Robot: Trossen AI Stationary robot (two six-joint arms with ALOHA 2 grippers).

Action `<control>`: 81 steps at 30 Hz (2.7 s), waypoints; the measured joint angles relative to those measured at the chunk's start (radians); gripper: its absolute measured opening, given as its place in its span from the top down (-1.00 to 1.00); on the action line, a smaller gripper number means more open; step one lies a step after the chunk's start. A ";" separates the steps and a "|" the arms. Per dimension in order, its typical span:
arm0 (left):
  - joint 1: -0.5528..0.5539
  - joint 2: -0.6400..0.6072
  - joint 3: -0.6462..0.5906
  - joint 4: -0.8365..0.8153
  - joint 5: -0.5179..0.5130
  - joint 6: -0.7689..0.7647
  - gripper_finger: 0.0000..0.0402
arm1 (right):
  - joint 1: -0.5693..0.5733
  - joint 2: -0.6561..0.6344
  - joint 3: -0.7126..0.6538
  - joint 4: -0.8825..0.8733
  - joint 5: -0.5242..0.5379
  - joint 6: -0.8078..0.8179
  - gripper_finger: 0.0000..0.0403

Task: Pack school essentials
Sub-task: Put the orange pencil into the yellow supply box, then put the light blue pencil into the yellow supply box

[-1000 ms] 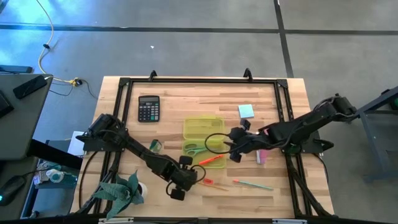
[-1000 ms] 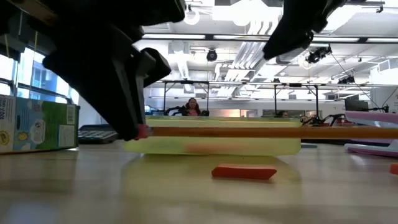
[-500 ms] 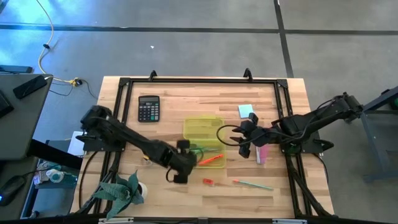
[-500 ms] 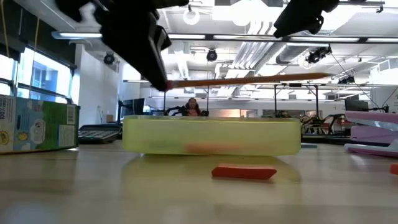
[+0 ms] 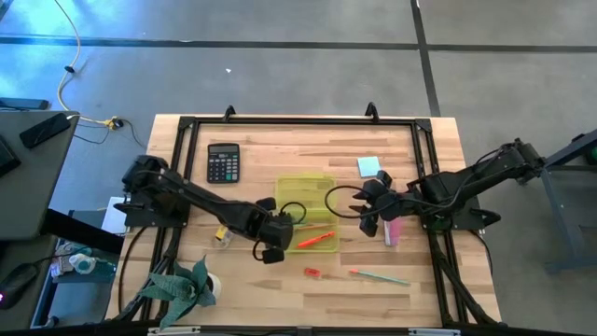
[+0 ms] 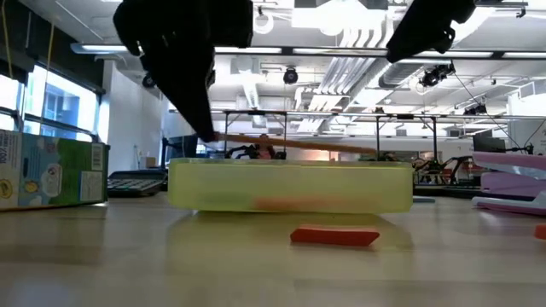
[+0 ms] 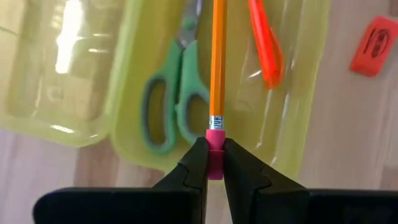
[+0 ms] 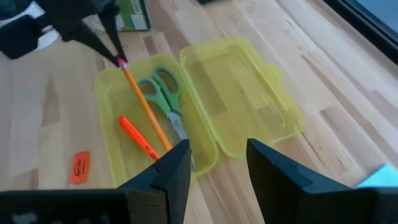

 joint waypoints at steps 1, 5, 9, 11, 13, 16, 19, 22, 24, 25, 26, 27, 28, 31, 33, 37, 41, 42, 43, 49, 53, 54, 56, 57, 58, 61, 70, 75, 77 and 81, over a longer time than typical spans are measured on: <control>0.004 0.007 0.000 0.000 0.000 -0.009 0.88 | 0.000 0.000 0.000 -0.003 0.000 0.005 0.28; 0.021 0.033 0.000 -0.002 0.007 -0.026 0.87 | 0.000 0.000 0.000 -0.003 0.000 0.019 0.28; 0.039 0.037 0.000 -0.001 0.007 -0.037 0.86 | 0.000 0.000 0.000 -0.014 -0.001 0.044 0.28; 0.045 0.037 0.000 -0.004 0.007 -0.054 0.85 | 0.000 0.000 0.000 -0.024 -0.001 0.062 0.28; 0.050 0.037 0.000 -0.006 0.007 -0.059 0.85 | 0.000 0.000 0.000 -0.033 -0.002 0.078 0.28; 0.052 0.037 0.000 -0.006 0.020 -0.060 0.85 | 0.000 0.000 -0.001 -0.054 -0.014 0.090 0.28; 0.048 0.037 0.000 -0.006 0.055 -0.062 0.85 | 0.000 0.000 -0.001 -0.065 -0.028 0.100 0.28; 0.040 0.037 0.000 -0.006 0.060 -0.074 0.85 | 0.000 0.000 -0.001 -0.072 -0.032 0.109 0.28; 0.040 0.037 0.000 -0.010 0.062 -0.081 0.85 | 0.000 0.000 -0.001 -0.077 -0.032 0.109 0.28; 0.040 0.037 0.000 -0.009 0.062 -0.084 0.85 | 0.000 0.000 -0.001 -0.080 -0.032 0.109 0.28; 0.041 0.037 0.000 -0.009 0.066 -0.085 0.85 | 0.000 0.000 -0.001 -0.081 -0.032 0.108 0.28; 0.041 0.037 0.000 -0.009 0.073 -0.086 0.85 | 0.000 0.000 -0.001 -0.081 -0.032 0.108 0.28; 0.043 0.037 0.000 -0.009 0.075 -0.086 0.85 | 0.000 0.000 -0.001 -0.084 -0.034 0.109 0.28; 0.048 0.037 0.000 -0.009 0.077 -0.086 0.82 | 0.000 0.001 -0.001 -0.086 -0.063 0.116 0.28; 0.049 0.037 0.000 -0.009 0.076 -0.086 0.78 | 0.000 0.001 -0.001 -0.086 -0.092 0.116 0.28; 0.049 0.037 0.000 -0.004 0.076 -0.085 0.66 | 0.000 0.001 -0.001 -0.086 -0.113 0.141 0.28; 0.049 0.037 0.000 0.004 0.076 -0.083 0.56 | 0.000 0.001 -0.001 -0.101 -0.139 0.157 0.28; 0.049 0.037 0.000 0.004 0.076 -0.080 0.53 | 0.001 0.001 -0.001 -0.107 -0.141 0.159 0.28; 0.049 0.037 0.000 0.004 0.076 -0.076 0.52 | 0.005 0.001 -0.001 -0.114 -0.142 0.162 0.28; 0.047 0.036 0.000 0.004 0.130 -0.049 0.49 | 0.064 0.001 -0.001 -0.145 -0.135 0.187 0.28; 0.033 0.036 0.000 0.003 0.148 -0.041 0.53 | 0.130 0.005 -0.001 -0.148 -0.134 0.232 0.28; 0.029 0.036 0.000 0.003 0.149 -0.040 0.53 | 0.145 0.009 -0.001 -0.149 -0.135 0.246 0.28; 0.023 0.036 0.002 -0.001 0.154 -0.041 0.55 | 0.176 0.025 -0.001 -0.160 -0.134 0.287 0.28; 0.020 0.036 0.009 -0.012 0.165 -0.041 0.55 | 0.188 0.039 -0.001 -0.172 -0.133 0.314 0.28; 0.017 0.036 0.019 -0.025 0.181 -0.040 0.56 | 0.201 0.056 -0.001 -0.187 -0.132 0.338 0.28; 0.006 0.036 0.054 -0.054 0.200 -0.037 0.57 | 0.234 0.117 -0.001 -0.214 -0.130 0.381 0.28; -0.032 0.024 0.142 -0.101 0.196 0.079 0.57 | 0.328 0.290 -0.001 -0.158 -0.136 0.413 0.28; -0.039 -0.009 0.135 -0.143 0.180 0.061 0.58 | 0.366 0.370 -0.001 -0.088 -0.139 0.376 0.28; -0.043 -0.032 0.115 -0.149 0.166 0.039 0.57 | 0.379 0.397 -0.001 -0.042 -0.147 0.366 0.28; -0.057 -0.071 0.043 -0.145 0.099 -0.026 0.58 | 0.385 0.454 -0.001 0.041 -0.179 0.347 0.28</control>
